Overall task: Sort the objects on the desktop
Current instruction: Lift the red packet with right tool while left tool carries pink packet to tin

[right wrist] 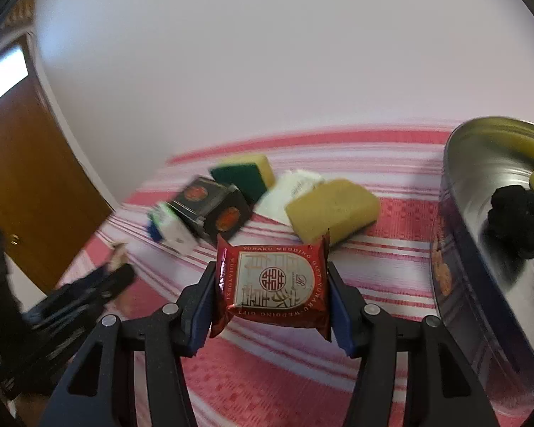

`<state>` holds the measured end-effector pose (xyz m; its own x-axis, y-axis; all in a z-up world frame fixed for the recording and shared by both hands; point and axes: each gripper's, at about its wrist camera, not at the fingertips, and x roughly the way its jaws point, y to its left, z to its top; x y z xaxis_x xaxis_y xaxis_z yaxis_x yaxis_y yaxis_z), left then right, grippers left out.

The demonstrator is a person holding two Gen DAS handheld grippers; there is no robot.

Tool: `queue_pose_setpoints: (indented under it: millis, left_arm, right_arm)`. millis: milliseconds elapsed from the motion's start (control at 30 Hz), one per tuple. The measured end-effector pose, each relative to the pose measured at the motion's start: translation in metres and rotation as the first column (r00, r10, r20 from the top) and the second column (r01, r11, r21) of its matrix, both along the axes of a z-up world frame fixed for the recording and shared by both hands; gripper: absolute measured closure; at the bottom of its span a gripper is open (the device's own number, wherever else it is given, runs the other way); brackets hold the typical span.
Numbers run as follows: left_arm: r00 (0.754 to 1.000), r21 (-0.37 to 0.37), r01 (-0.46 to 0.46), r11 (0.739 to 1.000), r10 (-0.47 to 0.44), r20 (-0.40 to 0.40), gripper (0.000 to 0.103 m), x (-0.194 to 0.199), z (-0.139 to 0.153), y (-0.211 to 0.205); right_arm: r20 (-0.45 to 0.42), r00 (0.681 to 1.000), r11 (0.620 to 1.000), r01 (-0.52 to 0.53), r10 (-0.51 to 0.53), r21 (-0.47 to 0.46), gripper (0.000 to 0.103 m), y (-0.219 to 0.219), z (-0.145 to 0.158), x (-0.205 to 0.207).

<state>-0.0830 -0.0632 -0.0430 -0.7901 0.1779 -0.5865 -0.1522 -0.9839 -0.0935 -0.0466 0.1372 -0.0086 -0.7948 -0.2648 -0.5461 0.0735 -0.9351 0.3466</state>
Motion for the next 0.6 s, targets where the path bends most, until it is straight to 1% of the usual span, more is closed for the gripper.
queue_pose_setpoints:
  millis: [67, 133, 167, 267, 433, 600]
  left_arm:
    - [1.0, 0.0, -0.004, 1.0, 0.004, -0.009, 0.063, 0.002, 0.001, -0.001]
    - [1.0, -0.004, -0.012, 1.0, 0.012, -0.015, 0.063, 0.003, 0.001, 0.0]
    - [1.0, -0.006, -0.018, 1.0, 0.018, -0.015, 0.063, 0.003, 0.001, 0.0]
    - [1.0, 0.006, -0.02, 1.0, 0.021, -0.023, 0.063, 0.006, 0.003, 0.0]
    - [0.999, 0.057, -0.015, 0.998, 0.017, -0.044, 0.063, 0.016, 0.006, 0.004]
    - [0.999, 0.079, 0.028, 0.996, -0.025, -0.042, 0.063, 0.024, 0.009, 0.022]
  right_arm:
    - [-0.059, 0.998, 1.0, 0.008, -0.007, 0.014, 0.044, -0.001, 0.007, 0.018]
    - [-0.12, 0.992, 0.998, 0.037, -0.031, 0.048, 0.044, -0.008, 0.018, 0.029]
    - [-0.163, 0.986, 0.996, 0.06, -0.047, 0.072, 0.044, -0.008, 0.023, 0.038]
    - [-0.25, 0.964, 0.985, 0.124, -0.091, 0.12, 0.044, -0.009, 0.035, 0.056]
    - [-0.317, 0.938, 0.969, 0.194, -0.139, 0.151, 0.044, -0.006, 0.042, 0.079]
    - [-0.323, 0.932, 0.963, 0.223, -0.165, 0.152, 0.044, 0.004, 0.044, 0.091]
